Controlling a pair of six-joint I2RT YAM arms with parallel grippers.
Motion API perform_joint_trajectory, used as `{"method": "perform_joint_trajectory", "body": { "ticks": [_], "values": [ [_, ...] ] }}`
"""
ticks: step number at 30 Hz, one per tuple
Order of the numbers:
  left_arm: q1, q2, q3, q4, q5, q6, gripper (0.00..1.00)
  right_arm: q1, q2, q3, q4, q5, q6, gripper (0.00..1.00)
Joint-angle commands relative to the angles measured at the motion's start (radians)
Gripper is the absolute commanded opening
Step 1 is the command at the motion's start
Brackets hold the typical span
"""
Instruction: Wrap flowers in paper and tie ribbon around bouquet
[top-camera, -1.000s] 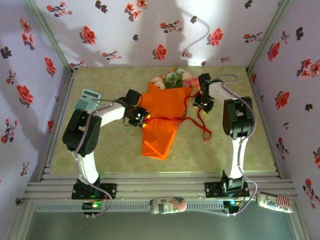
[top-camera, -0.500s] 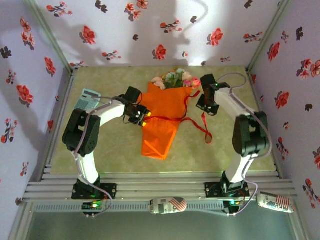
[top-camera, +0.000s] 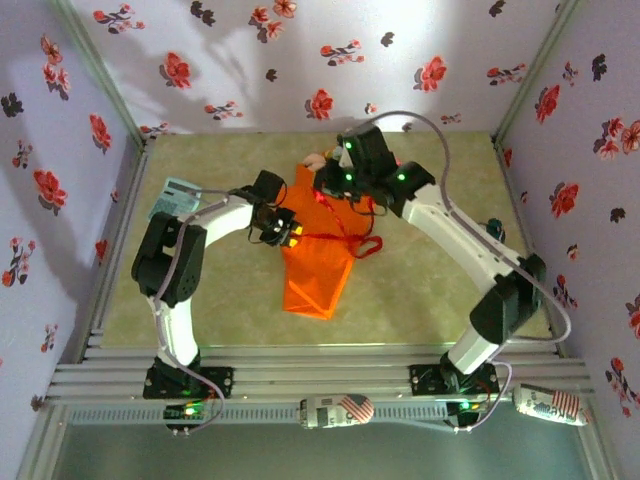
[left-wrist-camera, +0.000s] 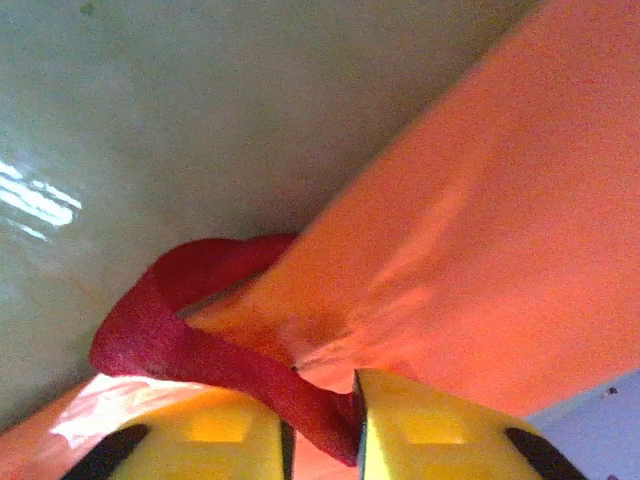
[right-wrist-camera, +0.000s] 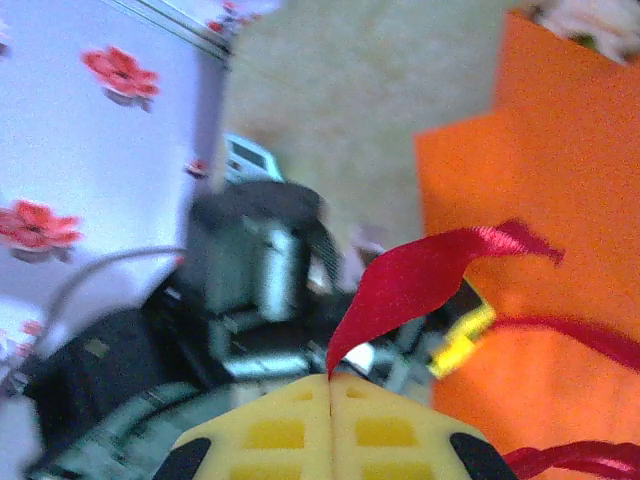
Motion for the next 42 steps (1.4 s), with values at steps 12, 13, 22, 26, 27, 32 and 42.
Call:
{"method": "perform_joint_trajectory", "body": {
  "ticks": [12, 13, 22, 26, 27, 32, 42],
  "values": [
    [0.02, -0.078, -0.102, 0.155, -0.031, -0.023, 0.0, -0.142, 0.527, 0.222, -0.116, -0.334, 0.066, 0.0],
    [0.02, -0.083, -0.113, 0.174, -0.032, -0.029, 0.0, -0.145, 0.543, 0.231, -0.155, -0.337, 0.036, 0.0],
    [0.02, -0.129, -0.17, 0.273, -0.045, -0.033, 0.0, -0.13, 0.658, 0.4, -0.387, -0.268, -0.145, 0.0],
    [0.02, -0.144, -0.199, 0.339, -0.045, -0.047, 0.0, -0.094, 0.663, 0.397, -0.453, -0.248, -0.202, 0.0],
    [0.021, -0.146, -0.206, 0.354, -0.045, -0.048, 0.0, -0.09, 0.658, 0.383, -0.453, -0.246, -0.209, 0.0],
    [0.021, -0.171, -0.245, 0.41, -0.042, -0.049, 0.0, -0.086, 0.635, 0.377, -0.474, -0.24, -0.244, 0.02],
    [0.02, -0.179, -0.285, 0.445, -0.031, -0.063, 0.0, -0.145, 0.547, 0.409, -0.501, -0.075, -0.273, 0.42]
  ]
}}
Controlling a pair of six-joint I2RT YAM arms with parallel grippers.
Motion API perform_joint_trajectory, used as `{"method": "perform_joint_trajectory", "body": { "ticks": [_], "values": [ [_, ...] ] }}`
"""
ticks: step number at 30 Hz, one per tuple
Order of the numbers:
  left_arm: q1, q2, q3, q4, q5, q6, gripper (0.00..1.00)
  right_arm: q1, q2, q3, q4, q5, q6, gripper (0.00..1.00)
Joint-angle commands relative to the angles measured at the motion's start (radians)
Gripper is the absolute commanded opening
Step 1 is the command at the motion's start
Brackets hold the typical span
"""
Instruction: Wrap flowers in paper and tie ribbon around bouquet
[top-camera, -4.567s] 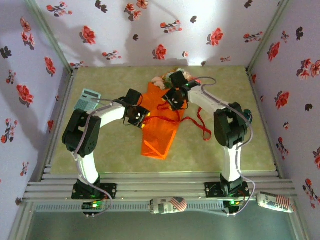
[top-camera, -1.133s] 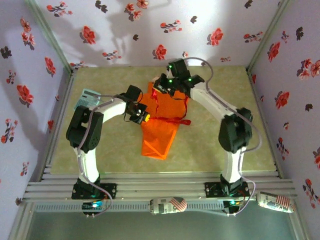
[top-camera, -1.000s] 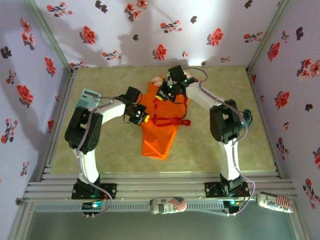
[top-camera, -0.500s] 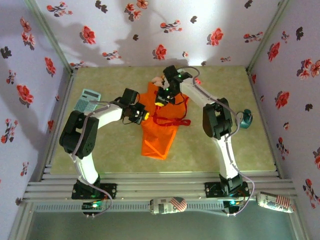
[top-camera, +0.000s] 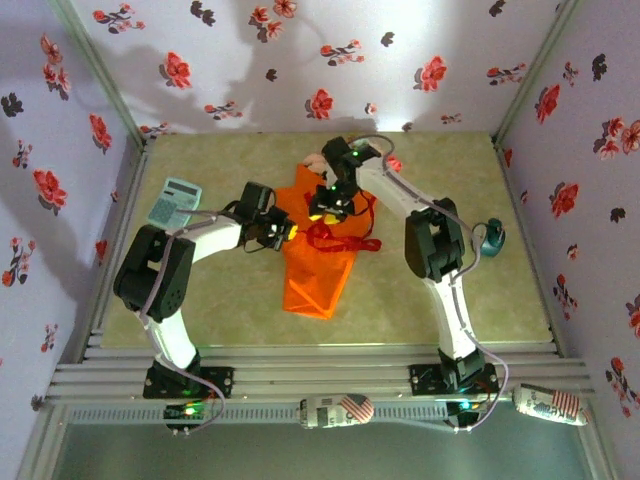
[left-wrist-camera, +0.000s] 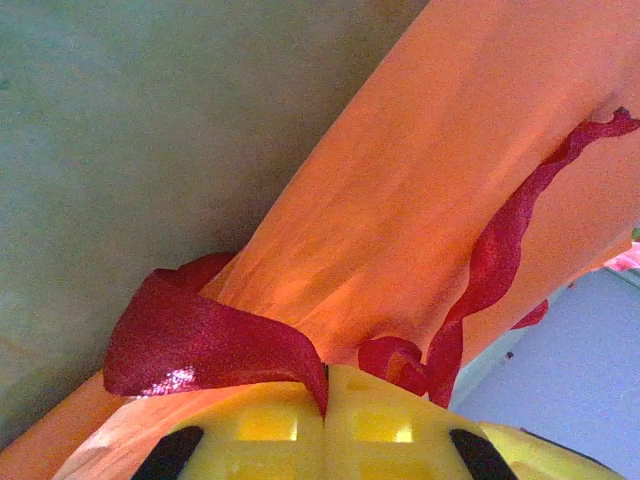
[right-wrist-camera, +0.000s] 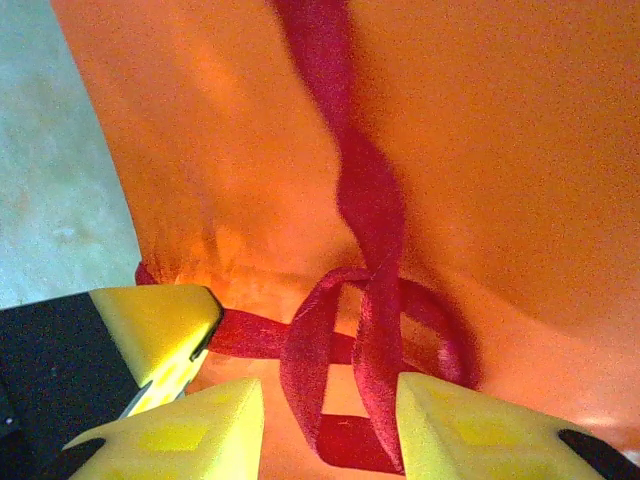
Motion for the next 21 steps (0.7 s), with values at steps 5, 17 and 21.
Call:
{"method": "perform_joint_trajectory", "body": {
  "ticks": [5, 17, 21],
  "values": [
    [0.007, -0.034, -0.015, 0.023, -0.003, -0.009, 0.0, -0.049, 0.014, 0.105, 0.002, 0.117, 0.031, 0.4],
    [0.008, -0.052, -0.033, 0.075, -0.005, -0.009, 0.0, 0.015, 0.293, 0.415, -0.044, 0.044, 0.054, 0.0],
    [0.01, -0.069, -0.047, 0.102, -0.005, 0.002, 0.0, 0.035, 0.285, 0.379, -0.03, -0.033, 0.027, 0.0]
  ]
}}
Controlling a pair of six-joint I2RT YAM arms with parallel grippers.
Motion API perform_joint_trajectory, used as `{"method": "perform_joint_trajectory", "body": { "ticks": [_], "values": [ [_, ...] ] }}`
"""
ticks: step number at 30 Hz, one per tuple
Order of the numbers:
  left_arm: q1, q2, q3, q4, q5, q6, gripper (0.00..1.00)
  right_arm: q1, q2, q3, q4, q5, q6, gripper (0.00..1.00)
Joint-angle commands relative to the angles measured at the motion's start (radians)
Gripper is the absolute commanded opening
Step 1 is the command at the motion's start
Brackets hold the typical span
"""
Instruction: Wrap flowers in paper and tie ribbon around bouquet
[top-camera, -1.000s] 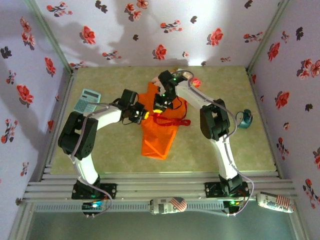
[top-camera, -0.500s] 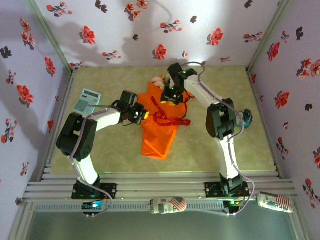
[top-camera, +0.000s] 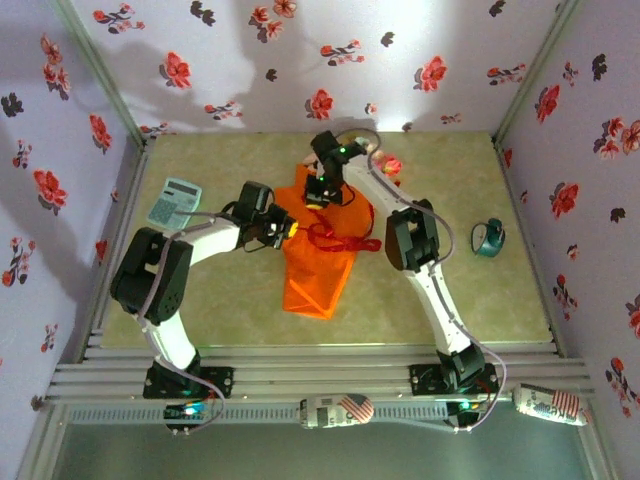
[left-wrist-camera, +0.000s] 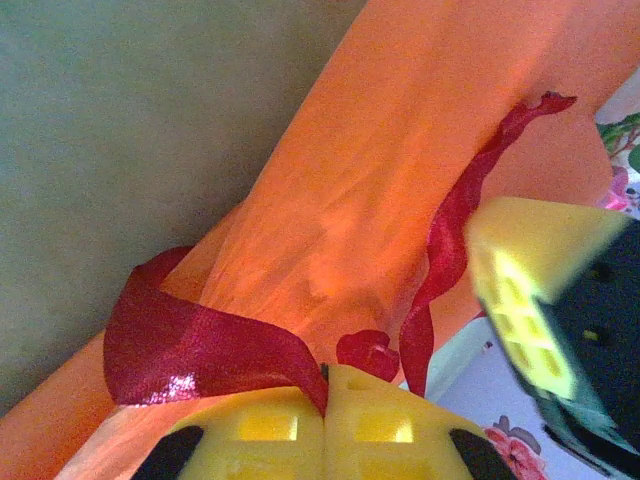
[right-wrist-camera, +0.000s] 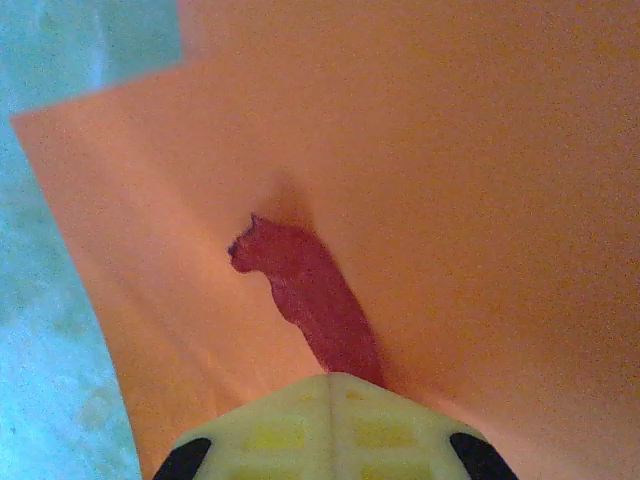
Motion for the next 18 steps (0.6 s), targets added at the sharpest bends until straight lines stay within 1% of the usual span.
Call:
{"method": "perform_joint_trajectory", "body": {
  "ticks": [1, 3, 8, 11, 13, 18],
  "values": [
    [0.01, -0.044, -0.021, 0.041, -0.004, 0.009, 0.0, 0.019, -0.025, -0.022, -0.011, -0.089, -0.029, 0.0],
    [0.009, -0.048, -0.032, 0.057, -0.004, 0.008, 0.0, 0.029, -0.056, -0.076, 0.015, -0.135, -0.041, 0.0],
    [0.011, -0.05, -0.037, 0.066, -0.002, 0.004, 0.0, 0.036, -0.143, -0.253, 0.073, -0.206, -0.038, 0.0],
    [0.01, -0.051, -0.039, 0.063, -0.001, 0.003, 0.0, 0.037, -0.18, -0.321, 0.098, -0.259, -0.036, 0.0],
    [0.01, -0.052, -0.042, 0.06, -0.002, 0.003, 0.0, 0.038, -0.208, -0.333, 0.094, -0.259, -0.052, 0.0],
    [0.01, -0.045, -0.047, 0.056, -0.002, -0.003, 0.0, 0.017, -0.277, -0.348, 0.138, -0.186, -0.036, 0.0]
  ]
}}
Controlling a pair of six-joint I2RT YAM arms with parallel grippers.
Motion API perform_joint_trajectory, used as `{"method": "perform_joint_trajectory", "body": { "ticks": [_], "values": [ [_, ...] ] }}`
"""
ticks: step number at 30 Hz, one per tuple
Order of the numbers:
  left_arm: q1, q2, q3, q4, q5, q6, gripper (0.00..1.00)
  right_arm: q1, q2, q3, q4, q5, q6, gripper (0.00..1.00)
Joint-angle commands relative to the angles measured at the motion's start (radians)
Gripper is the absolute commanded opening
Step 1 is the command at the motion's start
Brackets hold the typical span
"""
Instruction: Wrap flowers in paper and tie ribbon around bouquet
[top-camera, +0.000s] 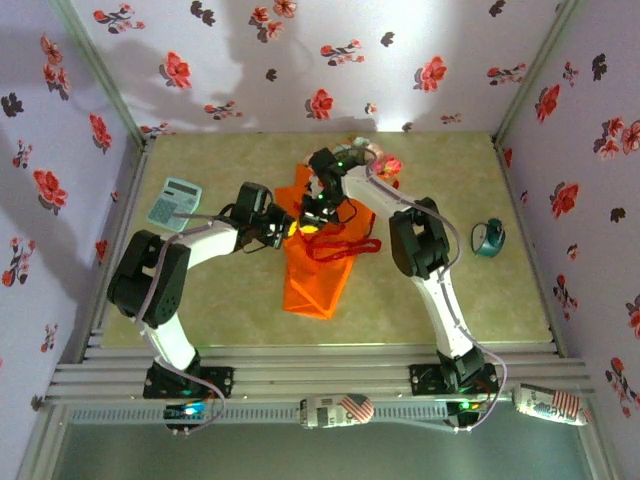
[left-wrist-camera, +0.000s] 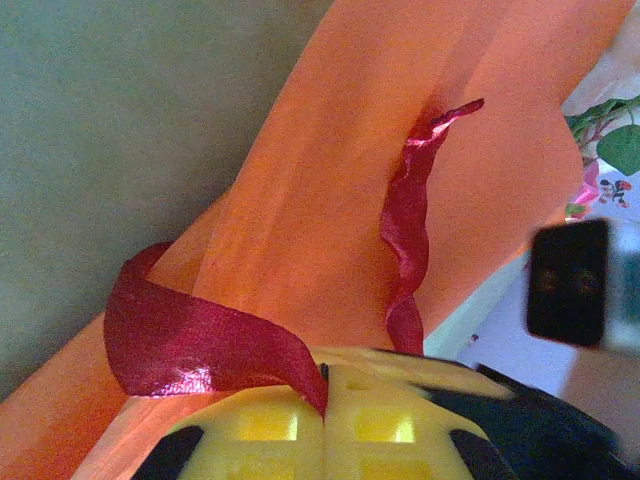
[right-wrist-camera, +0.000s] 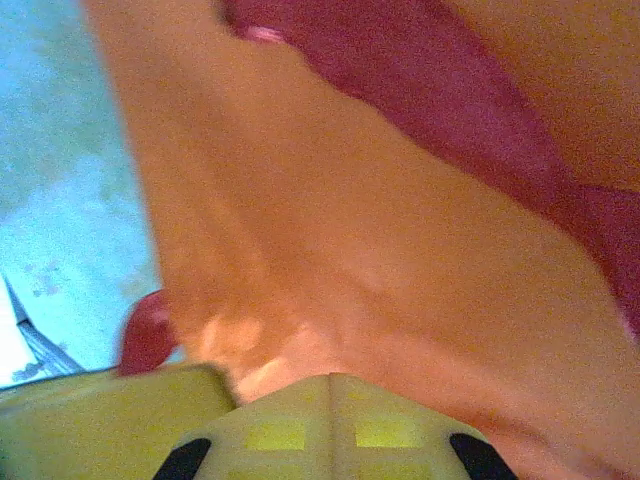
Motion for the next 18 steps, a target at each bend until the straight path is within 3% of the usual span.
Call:
{"method": "perform_joint_trajectory", "body": {
  "ticks": [1, 6, 10, 14, 18],
  "values": [
    [0.009, -0.022, -0.018, 0.012, -0.002, -0.004, 0.0, -0.025, -0.086, 0.004, 0.044, 0.045, -0.004, 0.01],
    [0.009, -0.014, -0.014, 0.018, -0.001, -0.006, 0.0, -0.076, -0.039, 0.056, 0.052, 0.16, 0.044, 0.08],
    [0.009, -0.019, -0.01, 0.02, -0.002, -0.001, 0.0, -0.09, 0.079, 0.199, 0.008, 0.213, 0.04, 0.09],
    [0.009, -0.02, -0.009, 0.02, 0.002, 0.0, 0.0, -0.084, 0.175, 0.317, -0.027, 0.202, 0.019, 0.11],
    [0.009, -0.019, -0.007, 0.023, 0.002, -0.001, 0.0, -0.063, 0.204, 0.324, 0.003, 0.092, 0.01, 0.12]
  ]
}}
